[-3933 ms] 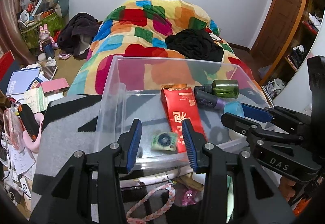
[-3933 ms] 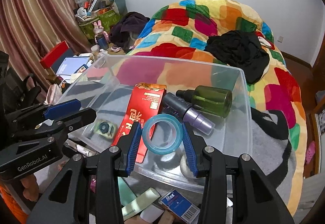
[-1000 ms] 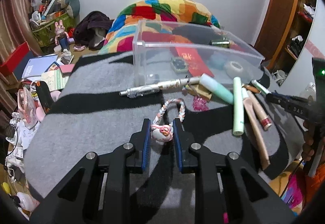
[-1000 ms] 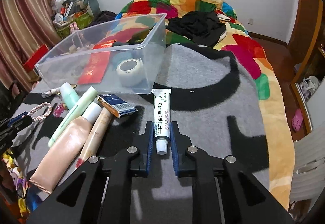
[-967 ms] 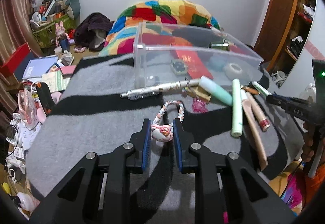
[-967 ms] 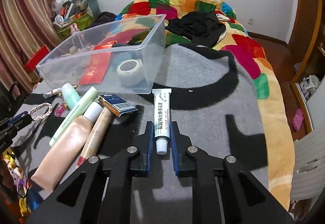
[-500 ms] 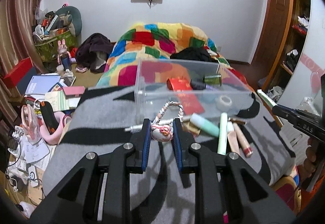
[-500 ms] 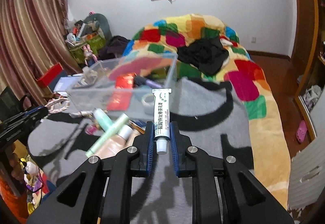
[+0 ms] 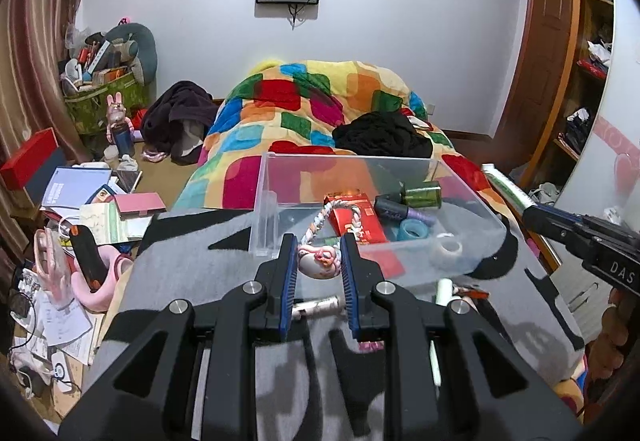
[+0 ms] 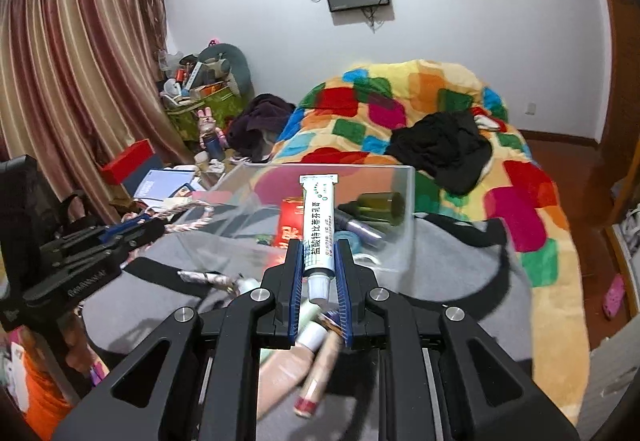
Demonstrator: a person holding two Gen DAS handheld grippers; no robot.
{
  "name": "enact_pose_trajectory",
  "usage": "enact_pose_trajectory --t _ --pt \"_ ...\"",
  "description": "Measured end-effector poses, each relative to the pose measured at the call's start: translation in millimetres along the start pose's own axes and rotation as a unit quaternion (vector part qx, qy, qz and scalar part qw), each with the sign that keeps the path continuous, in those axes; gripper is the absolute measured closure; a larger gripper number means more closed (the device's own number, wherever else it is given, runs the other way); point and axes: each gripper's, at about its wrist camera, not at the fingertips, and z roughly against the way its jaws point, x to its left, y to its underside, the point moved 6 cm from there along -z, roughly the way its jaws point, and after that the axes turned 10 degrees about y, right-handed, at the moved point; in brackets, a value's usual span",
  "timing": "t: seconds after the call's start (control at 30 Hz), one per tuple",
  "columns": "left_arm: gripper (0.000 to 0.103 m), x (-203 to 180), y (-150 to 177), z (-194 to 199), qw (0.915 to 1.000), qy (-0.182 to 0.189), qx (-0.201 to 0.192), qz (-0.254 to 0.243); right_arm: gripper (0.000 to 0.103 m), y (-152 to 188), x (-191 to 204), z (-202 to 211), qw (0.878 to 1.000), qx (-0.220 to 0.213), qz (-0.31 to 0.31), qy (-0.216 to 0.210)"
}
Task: Organize objects
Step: 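Carry the toothpaste tube and bracelet into the clear box and open both tools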
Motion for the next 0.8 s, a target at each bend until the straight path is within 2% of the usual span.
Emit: enact_pose_trajectory --t 0.23,0.43,0.8 --pt "0.082 9.0 -11.9 -29.2 0.9997 0.008 0.015 0.017 0.089 -9.9 8.9 -39.3 1.000 0.026 0.005 -0.005" --pt "0.082 17.1 -18.7 -64.0 0.9978 0.017 0.054 0.036 0.089 -12.6 7.4 -78.3 0.998 0.063 0.009 -0.004" --pt "0.082 16.6 -12.5 -98.6 0.9949 0.011 0.096 0.030 0.089 -1.2 0.5 -118.6 0.994 0.111 0.018 -0.002"
